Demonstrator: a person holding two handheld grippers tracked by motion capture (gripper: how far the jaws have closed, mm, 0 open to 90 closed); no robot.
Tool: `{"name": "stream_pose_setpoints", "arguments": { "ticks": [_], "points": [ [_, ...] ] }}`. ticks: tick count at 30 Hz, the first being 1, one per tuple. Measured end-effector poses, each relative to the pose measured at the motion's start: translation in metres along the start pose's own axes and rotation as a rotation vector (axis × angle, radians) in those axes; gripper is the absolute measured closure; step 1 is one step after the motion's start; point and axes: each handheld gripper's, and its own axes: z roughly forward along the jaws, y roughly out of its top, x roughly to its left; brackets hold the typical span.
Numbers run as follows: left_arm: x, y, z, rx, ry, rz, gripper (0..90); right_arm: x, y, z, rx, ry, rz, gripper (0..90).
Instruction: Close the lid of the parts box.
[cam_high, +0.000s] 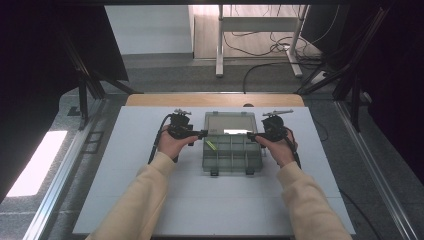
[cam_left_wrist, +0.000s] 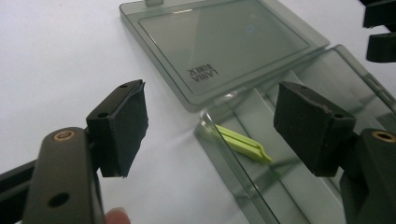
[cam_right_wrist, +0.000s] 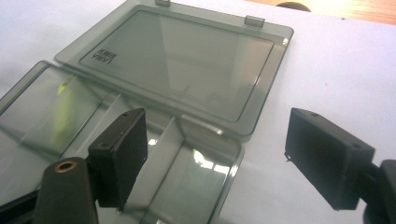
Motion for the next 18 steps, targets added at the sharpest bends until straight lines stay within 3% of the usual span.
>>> {"name": "stream_pose_setpoints", "arguments": {
  "ticks": [2, 6, 9, 12, 15, 18],
  "points": [
    [0.002, 0.004, 0.005, 0.010, -0.021, -0.022, 26.4, -0.001, 0.004, 0.004, 0.010, -0.004, 0.006, 20.9],
    [0.005, 0.009, 0.013, 0.017, -0.025, -0.031, 26.4, -0.003, 0.010, 0.013, 0.031, -0.011, 0.015, 20.6],
    [0.009, 0.014, 0.019, 0.019, -0.041, -0.065, 26.3, -0.005, 0.014, 0.017, 0.039, -0.010, 0.025, 20.5],
    [0.012, 0.020, 0.025, 0.028, -0.031, -0.078, 26.3, -0.009, 0.017, 0.024, 0.051, -0.014, 0.034, 20.2],
    [0.015, 0.024, 0.031, 0.022, -0.064, -0.130, 25.9, -0.014, 0.020, 0.029, 0.062, -0.019, 0.054, 20.1],
    [0.014, 0.030, 0.035, 0.041, -0.034, -0.103, 26.0, -0.017, 0.022, 0.033, 0.061, -0.014, 0.069, 20.1]
  ]
}}
